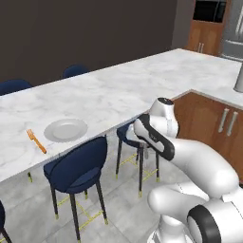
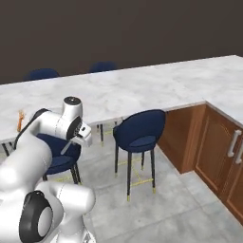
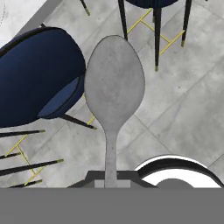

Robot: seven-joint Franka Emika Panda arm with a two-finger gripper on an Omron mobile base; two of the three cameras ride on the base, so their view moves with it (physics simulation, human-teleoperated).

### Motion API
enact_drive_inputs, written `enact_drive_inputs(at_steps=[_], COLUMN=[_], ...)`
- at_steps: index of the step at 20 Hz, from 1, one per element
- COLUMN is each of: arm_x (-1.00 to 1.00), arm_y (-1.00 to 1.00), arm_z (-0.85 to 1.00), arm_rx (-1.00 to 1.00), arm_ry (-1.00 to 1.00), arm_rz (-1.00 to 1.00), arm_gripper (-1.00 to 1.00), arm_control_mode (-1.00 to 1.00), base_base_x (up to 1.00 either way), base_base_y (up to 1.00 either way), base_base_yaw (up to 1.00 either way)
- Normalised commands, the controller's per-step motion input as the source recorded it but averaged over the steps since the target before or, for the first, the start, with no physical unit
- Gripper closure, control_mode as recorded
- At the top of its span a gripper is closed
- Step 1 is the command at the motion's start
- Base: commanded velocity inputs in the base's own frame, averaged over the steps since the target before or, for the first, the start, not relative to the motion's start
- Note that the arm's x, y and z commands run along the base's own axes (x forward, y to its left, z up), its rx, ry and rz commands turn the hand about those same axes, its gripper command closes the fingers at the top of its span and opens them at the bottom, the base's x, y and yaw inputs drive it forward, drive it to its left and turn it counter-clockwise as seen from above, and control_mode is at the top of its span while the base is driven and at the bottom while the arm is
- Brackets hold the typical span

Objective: Take the fork and place it on the left side of the plate. Then take the spoon and place it on the right side of the plate. Make sure they're directly next to the plate.

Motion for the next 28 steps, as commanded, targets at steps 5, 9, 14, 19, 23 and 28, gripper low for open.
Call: enact_drive_inputs(at_steps=[5,9,14,19,23,28], arm_x=[0.0,0.0,0.0,0.0,0.0,0.0], arm_y=[0.0,0.0,0.0,0.0,0.0,0.0], arm_z=[0.0,0.0,0.0,0.0,0.0,0.0], arm_rx=[0.0,0.0,0.0,0.0,0.0,0.0], arm_ry=[0.0,0.0,0.0,0.0,0.0,0.0], arm_rz=[0.0,0.0,0.0,0.0,0.0,0.0], arm_gripper=[1.0,1.0,1.0,1.0,1.0,1.0], arm_control_mode=[1.0,1.0,1.0,1.0,1.0,1.0], base_base_x=[0.06,0.11,0.35,0.57,0.07,0.02], base_base_y=[-0.44,-0.75,-0.74,-0.62,0.0,0.26], base_base_yaw=[0.46,0.28,0.16,0.15,0.28,0.2])
